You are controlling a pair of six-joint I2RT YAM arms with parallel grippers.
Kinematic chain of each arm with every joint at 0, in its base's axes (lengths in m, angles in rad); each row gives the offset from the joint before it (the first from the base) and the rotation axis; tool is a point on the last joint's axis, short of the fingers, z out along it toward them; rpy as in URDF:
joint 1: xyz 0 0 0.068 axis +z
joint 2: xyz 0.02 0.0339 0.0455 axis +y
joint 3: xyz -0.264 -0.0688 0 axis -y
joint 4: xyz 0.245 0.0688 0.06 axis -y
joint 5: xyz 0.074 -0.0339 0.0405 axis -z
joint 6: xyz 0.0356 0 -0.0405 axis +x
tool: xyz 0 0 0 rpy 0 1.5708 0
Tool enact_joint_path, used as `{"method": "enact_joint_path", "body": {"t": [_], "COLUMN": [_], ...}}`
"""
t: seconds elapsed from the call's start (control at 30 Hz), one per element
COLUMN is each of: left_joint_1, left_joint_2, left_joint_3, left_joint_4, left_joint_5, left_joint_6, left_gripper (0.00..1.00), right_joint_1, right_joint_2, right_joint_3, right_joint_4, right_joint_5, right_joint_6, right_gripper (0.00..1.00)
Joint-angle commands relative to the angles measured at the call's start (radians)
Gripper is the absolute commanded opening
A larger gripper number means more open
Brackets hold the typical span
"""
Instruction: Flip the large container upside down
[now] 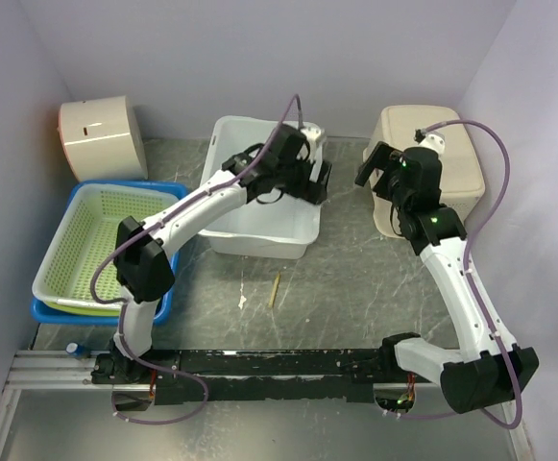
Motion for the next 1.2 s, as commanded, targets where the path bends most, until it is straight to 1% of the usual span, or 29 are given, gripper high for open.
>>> {"method": "enact_joint_path", "body": {"t": [0.0,0.07,0.2,0.27,0.4,0.47,0.57,0.67,0.73,0.77,0.8,0.9,1.03,1.17], "left_joint_1": [0.017,0.016,0.014,0.012,-0.001,-0.006,-0.008,-0.008,-0.008,-0.008,-0.008,-0.005,0.009,0.065], "left_joint_2": [0.148,0.227,0.332,0.371,0.393,0.383,0.338,0.273,0.243,0.236,0.231,0.205,0.127,0.063], "left_joint_3": [0.195,0.274,0.339,0.35,0.339,0.336,0.332,0.28,0.269,0.283,0.305,0.367,0.378,0.376], "left_joint_4": [0.062,0.066,0.095,0.093,0.092,0.088,0.096,0.146,0.156,0.149,0.141,0.153,0.225,0.238], "left_joint_5": [-0.161,-0.181,-0.185,-0.17,-0.163,-0.167,-0.141,-0.081,-0.044,-0.013,0.01,0.097,0.164,0.201], "left_joint_6": [-0.049,-0.031,0.022,0.019,0.004,0.008,0.009,-0.005,-0.023,-0.036,-0.044,-0.07,-0.148,-0.265], "left_gripper": [0.99,1.0,1.0,1.0,0.99,0.9,0.63,0.33,0.16,0.1,0.07,0.07,0.07,0.07], "right_joint_1": [-0.004,-0.004,-0.004,-0.004,-0.004,-0.004,-0.005,-0.004,-0.004,-0.004,-0.004,-0.003,-0.003,-0.003], "right_joint_2": [-0.034,-0.054,-0.092,-0.102,-0.094,-0.083,-0.071,-0.067,-0.068,-0.07,-0.072,-0.076,-0.088,-0.117], "right_joint_3": [-0.055,-0.063,-0.078,-0.085,-0.092,-0.092,-0.092,-0.095,-0.096,-0.097,-0.099,-0.099,-0.094,-0.088], "right_joint_4": [0.016,-0.012,-0.031,-0.029,-0.031,-0.034,-0.036,-0.033,-0.031,-0.03,-0.029,-0.033,-0.051,-0.051], "right_joint_5": [0.037,0.085,0.097,0.09,0.072,0.058,0.042,0.037,0.034,0.032,0.031,0.027,0.028,0.033], "right_joint_6": [0.081,0.128,0.146,0.14,0.148,0.149,0.152,0.155,0.155,0.155,0.153,0.145,0.141,0.132], "right_gripper": [1.0,1.0,1.0,1.0,1.0,1.0,1.0,1.0,1.0,1.0,1.0,1.0,1.0,1.0]}}
